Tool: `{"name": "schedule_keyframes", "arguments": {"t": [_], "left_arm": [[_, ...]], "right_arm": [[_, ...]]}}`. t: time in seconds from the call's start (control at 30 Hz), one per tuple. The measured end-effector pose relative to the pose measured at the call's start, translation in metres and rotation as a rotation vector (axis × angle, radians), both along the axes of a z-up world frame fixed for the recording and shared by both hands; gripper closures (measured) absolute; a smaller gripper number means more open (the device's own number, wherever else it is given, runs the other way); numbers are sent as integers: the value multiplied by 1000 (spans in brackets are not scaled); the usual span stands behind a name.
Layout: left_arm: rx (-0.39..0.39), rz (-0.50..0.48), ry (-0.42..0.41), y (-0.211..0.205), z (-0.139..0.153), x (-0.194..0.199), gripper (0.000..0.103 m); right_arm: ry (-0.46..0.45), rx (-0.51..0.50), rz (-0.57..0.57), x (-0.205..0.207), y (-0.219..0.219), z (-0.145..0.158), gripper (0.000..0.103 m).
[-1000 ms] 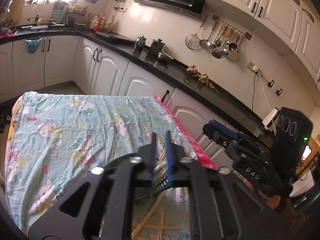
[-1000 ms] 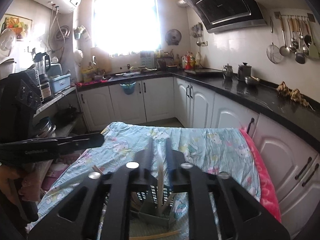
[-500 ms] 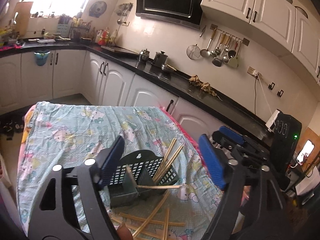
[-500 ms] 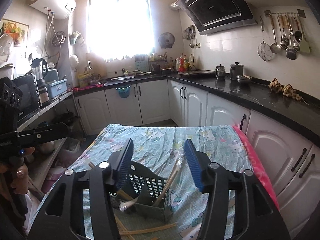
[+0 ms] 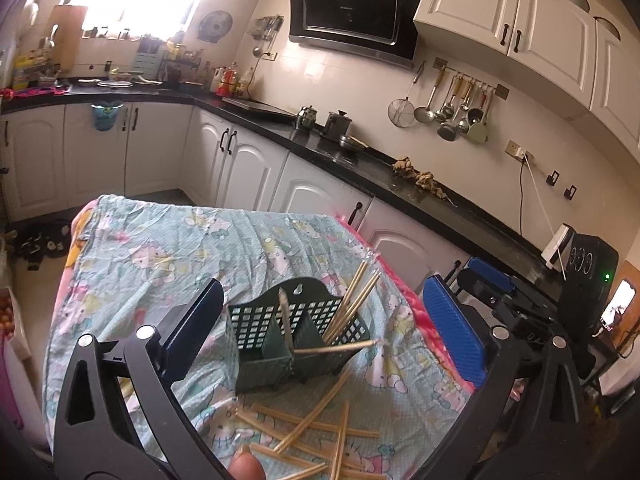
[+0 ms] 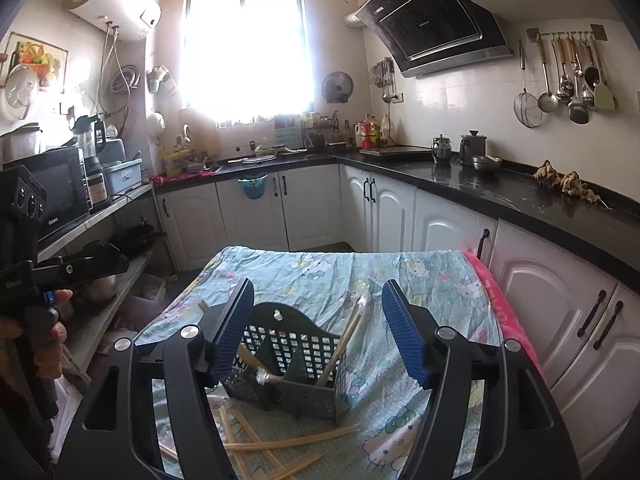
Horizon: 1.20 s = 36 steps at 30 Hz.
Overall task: Organize utensils
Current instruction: 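Withdraw both open tools from the caddy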
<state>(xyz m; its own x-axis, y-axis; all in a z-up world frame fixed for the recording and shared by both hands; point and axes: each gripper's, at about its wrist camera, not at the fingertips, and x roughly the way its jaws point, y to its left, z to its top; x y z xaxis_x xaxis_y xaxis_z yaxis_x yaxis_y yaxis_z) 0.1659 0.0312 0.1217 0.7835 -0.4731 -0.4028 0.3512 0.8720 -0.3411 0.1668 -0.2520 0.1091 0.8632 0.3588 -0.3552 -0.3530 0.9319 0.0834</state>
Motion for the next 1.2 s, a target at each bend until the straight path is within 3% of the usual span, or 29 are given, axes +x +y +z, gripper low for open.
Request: {"name": "schedule_keyframes", "arguments": {"t": [0.4, 1.2], "left_arm": [[43, 51, 1, 5, -20, -23, 11], [83, 166, 117, 27, -85, -48, 11]], "right_arm": [[36, -28, 42, -23, 16, -22, 36], [142, -93, 116, -41, 49, -73, 35]]}}
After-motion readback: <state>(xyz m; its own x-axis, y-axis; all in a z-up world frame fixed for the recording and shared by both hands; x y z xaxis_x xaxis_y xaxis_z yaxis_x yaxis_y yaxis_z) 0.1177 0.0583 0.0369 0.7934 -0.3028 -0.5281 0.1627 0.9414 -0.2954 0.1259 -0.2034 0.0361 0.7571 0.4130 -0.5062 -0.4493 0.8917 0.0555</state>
